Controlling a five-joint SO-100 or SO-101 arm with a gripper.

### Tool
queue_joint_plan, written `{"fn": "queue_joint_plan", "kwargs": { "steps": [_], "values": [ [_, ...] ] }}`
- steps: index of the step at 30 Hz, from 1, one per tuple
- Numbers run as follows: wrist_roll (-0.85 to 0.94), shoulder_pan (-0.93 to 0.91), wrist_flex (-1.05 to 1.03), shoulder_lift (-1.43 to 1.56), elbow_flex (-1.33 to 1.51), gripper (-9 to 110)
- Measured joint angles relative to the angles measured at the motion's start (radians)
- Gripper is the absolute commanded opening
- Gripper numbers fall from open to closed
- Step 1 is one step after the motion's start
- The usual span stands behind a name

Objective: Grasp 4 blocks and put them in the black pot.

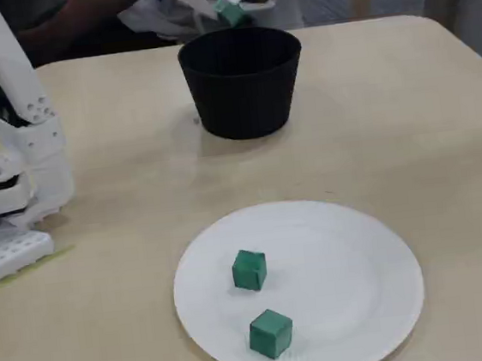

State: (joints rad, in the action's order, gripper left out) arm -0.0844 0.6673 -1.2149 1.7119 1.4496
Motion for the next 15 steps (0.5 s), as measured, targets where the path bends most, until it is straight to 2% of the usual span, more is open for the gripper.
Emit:
{"fn": "queue_joint_plan", "kwargs": {
  "steps": [4,9,15],
  "values": [
    [0.011,-0.003,0.032,-0.041,0.002,-2],
    [0.029,-0.018,0.046,-0.057,0.002,14],
    [0.046,-0.018,0.048,-0.057,0.002,20]
  ]
}}
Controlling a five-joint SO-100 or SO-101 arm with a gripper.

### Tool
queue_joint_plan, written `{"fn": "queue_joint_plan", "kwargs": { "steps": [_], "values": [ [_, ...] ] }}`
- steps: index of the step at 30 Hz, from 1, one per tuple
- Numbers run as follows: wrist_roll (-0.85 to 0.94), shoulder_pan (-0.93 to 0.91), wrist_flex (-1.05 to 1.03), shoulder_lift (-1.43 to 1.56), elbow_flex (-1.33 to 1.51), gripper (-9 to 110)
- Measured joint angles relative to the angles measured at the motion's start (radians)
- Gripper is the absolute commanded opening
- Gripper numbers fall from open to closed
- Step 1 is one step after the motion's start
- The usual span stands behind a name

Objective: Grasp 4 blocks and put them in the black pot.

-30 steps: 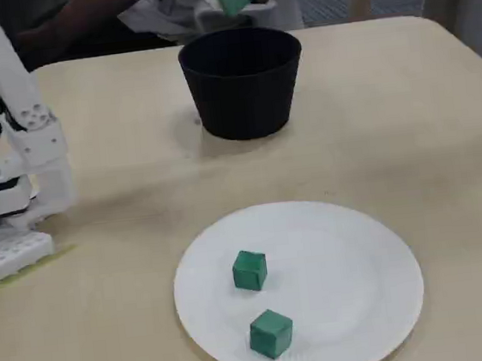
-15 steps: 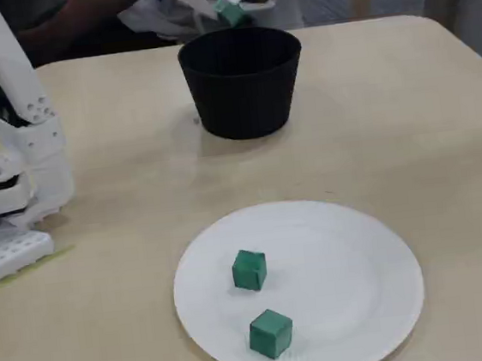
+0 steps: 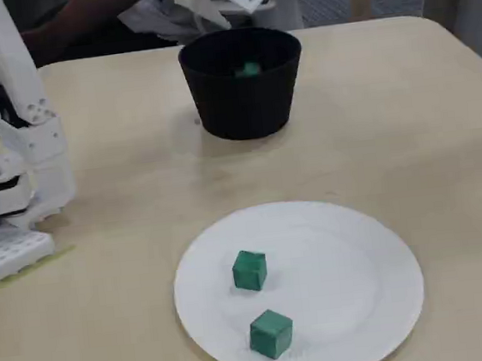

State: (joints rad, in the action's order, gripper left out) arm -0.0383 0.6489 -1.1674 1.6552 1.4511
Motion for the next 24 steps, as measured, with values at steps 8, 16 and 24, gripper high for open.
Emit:
{"fn": "queue_joint_plan", "kwargs": {
  "steps": [8,16,24],
  "values": [
    [0.009,-0.094,-0.074,0.009,0.0,-2],
    [0.143,-0.607,-0.207,0.178,0.066,-2],
    [0.259,-1.15,-0.184,0.36,0.318,-2]
  ]
}}
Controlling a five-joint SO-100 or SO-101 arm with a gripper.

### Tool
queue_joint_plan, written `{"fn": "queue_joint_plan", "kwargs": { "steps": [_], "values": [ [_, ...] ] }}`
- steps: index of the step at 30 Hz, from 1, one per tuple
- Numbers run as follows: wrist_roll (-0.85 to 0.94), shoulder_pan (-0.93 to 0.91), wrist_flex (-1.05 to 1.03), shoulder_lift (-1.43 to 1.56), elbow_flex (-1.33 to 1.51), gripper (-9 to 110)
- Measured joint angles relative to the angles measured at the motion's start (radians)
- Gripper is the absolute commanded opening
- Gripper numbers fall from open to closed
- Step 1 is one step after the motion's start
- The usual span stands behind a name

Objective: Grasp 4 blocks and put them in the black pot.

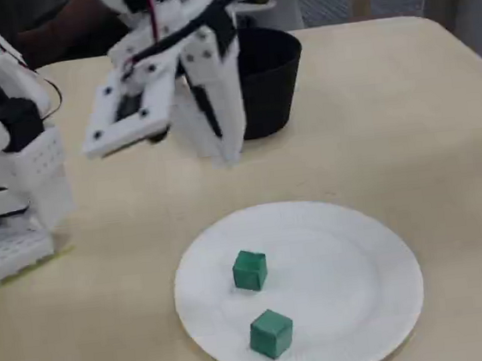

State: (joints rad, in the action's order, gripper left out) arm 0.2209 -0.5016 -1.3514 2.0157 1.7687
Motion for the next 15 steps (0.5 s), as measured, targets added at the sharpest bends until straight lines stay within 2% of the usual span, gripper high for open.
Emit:
{"fn": "queue_joint_plan", "kwargs": {
  "steps": [8,15],
  "values": [
    [0.017,-0.038,0.181,0.046,0.301,-2],
    [-0.006,-0.026,0.307,0.005,0.342,-2]
  ]
}}
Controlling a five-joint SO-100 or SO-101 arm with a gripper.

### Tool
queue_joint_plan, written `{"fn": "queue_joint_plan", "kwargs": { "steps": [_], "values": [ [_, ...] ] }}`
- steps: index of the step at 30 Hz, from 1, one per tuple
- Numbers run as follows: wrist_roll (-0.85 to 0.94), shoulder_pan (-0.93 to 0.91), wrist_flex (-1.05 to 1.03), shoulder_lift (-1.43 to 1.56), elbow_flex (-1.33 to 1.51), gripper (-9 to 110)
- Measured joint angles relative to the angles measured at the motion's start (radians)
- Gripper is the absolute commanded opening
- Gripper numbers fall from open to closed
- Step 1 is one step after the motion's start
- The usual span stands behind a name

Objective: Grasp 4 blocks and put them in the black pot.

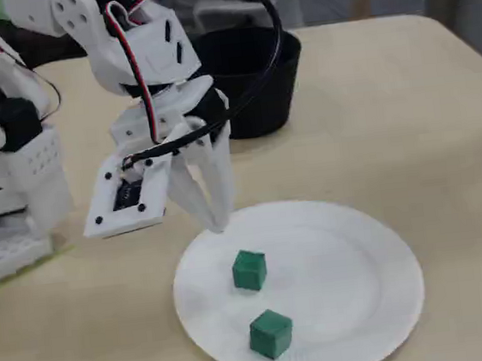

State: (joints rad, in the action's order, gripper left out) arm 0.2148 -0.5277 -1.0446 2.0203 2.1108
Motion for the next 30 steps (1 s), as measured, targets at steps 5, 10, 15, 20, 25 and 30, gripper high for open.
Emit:
{"fn": "queue_joint_plan", "kwargs": {
  "steps": [5,10,15,20,25,30],
  "values": [
    [-0.008,0.005,0.035,-0.051,0.002,7],
    [-0.008,0.028,0.037,-0.094,0.003,16],
    [-0.008,0.014,0.037,-0.126,0.003,23],
    [-0.008,0.025,0.015,-0.172,0.003,25],
    [-0.008,0.018,0.025,-0.199,0.003,24],
    [-0.017,0.035,0.071,-0.233,0.003,24]
  ]
}}
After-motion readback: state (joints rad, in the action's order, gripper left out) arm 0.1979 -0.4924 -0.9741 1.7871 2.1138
